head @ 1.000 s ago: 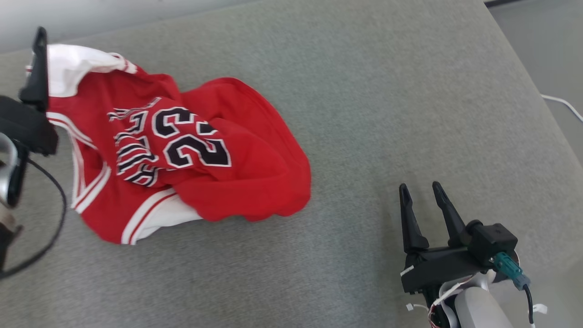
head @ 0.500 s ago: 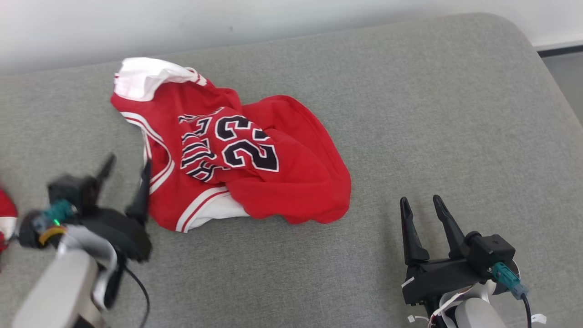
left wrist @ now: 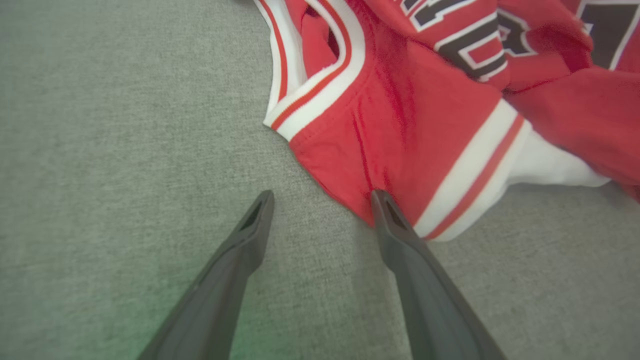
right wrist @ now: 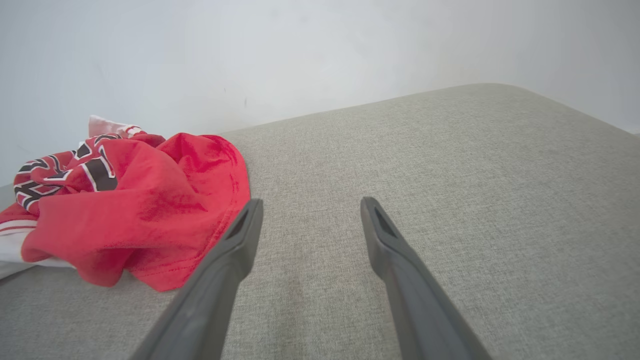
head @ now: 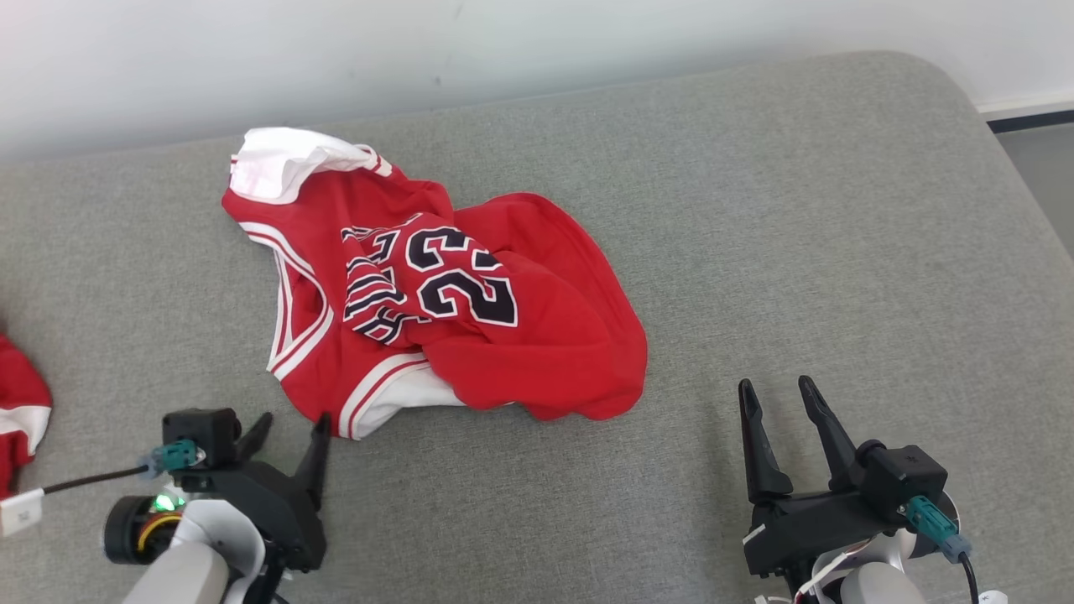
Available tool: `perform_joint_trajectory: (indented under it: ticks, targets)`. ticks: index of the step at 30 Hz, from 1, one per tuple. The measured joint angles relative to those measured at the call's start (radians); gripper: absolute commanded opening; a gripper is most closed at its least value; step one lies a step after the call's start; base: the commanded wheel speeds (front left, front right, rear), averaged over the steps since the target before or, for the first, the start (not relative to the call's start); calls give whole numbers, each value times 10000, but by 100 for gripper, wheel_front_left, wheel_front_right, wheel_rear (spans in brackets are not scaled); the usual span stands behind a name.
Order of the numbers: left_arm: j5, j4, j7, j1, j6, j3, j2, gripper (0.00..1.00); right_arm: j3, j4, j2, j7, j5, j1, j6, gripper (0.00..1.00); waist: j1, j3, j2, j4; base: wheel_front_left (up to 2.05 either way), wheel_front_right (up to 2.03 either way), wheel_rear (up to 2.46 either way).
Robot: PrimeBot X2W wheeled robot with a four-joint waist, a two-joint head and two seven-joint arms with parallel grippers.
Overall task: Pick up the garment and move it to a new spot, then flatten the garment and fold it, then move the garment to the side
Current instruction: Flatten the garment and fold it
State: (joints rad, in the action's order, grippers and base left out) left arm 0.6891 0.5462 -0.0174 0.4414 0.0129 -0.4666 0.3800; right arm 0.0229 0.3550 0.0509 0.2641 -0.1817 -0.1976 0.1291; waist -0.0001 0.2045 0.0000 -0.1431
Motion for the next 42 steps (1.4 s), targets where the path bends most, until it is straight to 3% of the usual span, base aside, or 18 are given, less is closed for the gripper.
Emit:
perform_joint_trajectory:
  ticks: [9,10,11,13,21,27,32,39,42]
  targets:
    - [512,453,19,-8,178,48,-581,100,119,40,0,0,2,5,0,100,0,-131,0,-201,0,0,0]
    - [522,510,77,15,196,58,-606,90,111,42,4,0,2,7,0,100,0,-137,0,-230,0,0,0]
    - [520,566,90,52,211,46,-642,41,105,50,8,0,2,12,0,100,1,-147,0,-258,0,0,0]
    - [518,690,178,128,240,42,-648,0,100,59,4,0,2,18,0,100,1,-171,0,-303,0,0,0]
    - [382,1114,897,173,401,-56,-677,0,-29,86,6,0,33,144,0,100,1,-365,0,-340,0,0,0]
    - [230,443,1444,-63,151,17,-418,0,-82,105,6,0,54,352,0,100,1,-661,0,-174,0,0,0]
    - [180,-1156,1269,-1213,-430,92,82,0,-153,171,2,0,27,668,-2,100,1,-985,0,101,0,0,0]
    - [424,-4332,362,-3799,-1758,249,924,0,-211,123,0,0,-13,836,0,100,0,-1275,0,607,0,0,0]
    - [671,-5344,142,-4522,-2171,380,986,0,-261,115,2,0,-12,862,0,100,0,-1291,0,794,0,0,0]
